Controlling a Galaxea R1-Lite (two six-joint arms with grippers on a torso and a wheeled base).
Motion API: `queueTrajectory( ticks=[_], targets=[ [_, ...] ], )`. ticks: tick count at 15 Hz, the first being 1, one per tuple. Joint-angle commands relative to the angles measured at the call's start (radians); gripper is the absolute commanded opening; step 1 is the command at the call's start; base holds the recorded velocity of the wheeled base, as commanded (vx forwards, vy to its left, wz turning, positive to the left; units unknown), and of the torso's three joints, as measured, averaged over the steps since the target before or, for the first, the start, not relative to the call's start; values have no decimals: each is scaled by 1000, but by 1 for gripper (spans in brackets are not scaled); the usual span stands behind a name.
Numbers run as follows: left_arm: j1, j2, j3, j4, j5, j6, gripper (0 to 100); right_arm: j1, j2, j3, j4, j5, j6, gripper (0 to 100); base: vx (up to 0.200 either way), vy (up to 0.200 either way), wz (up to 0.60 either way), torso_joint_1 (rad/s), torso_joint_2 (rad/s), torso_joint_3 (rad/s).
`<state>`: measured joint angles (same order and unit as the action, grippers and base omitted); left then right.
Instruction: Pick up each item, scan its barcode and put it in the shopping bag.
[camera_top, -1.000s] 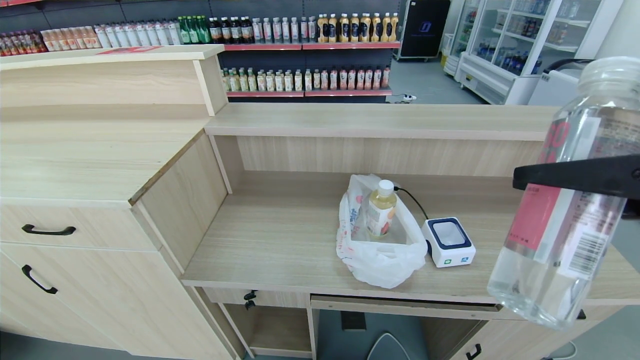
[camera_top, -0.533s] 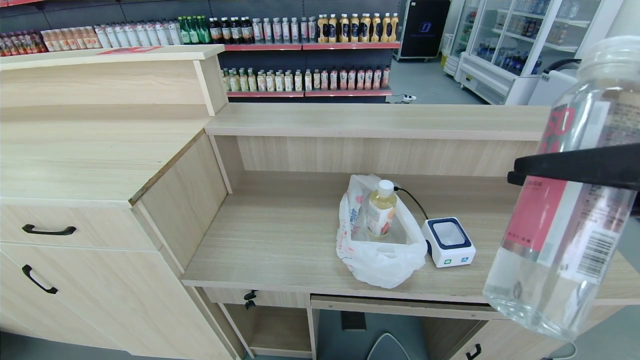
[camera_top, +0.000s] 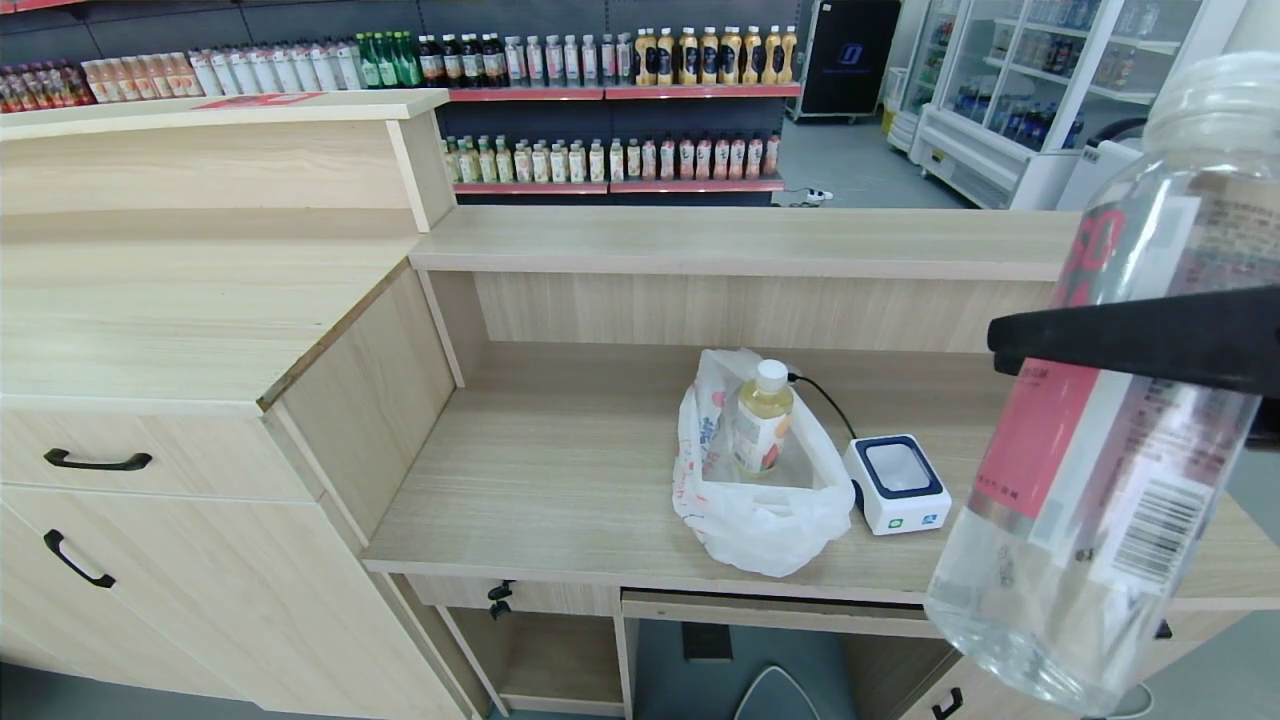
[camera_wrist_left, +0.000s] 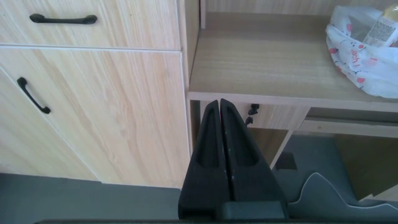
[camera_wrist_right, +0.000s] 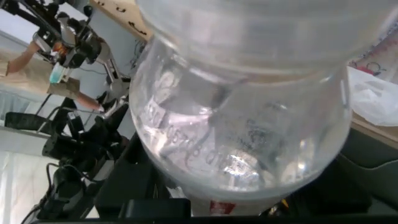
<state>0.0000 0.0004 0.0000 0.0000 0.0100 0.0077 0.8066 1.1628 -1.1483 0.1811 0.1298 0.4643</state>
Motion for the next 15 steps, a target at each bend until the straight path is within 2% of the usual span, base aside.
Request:
queueTrajectory(
  ticks=[1, 4, 15],
  targets=[
    [0, 0, 0, 0, 1, 0, 0, 39, -14, -13, 0, -1, 2, 0, 0, 0, 0, 0, 0, 0],
    [0, 0, 0, 0, 1, 0, 0, 63, -20, -22, 0, 1, 4, 0, 0, 0, 0, 0, 0, 0],
    [0, 0, 0, 0, 1, 0, 0, 66, -48, -19, 0, 8, 7, 0, 0, 0, 0, 0, 0, 0]
  ],
)
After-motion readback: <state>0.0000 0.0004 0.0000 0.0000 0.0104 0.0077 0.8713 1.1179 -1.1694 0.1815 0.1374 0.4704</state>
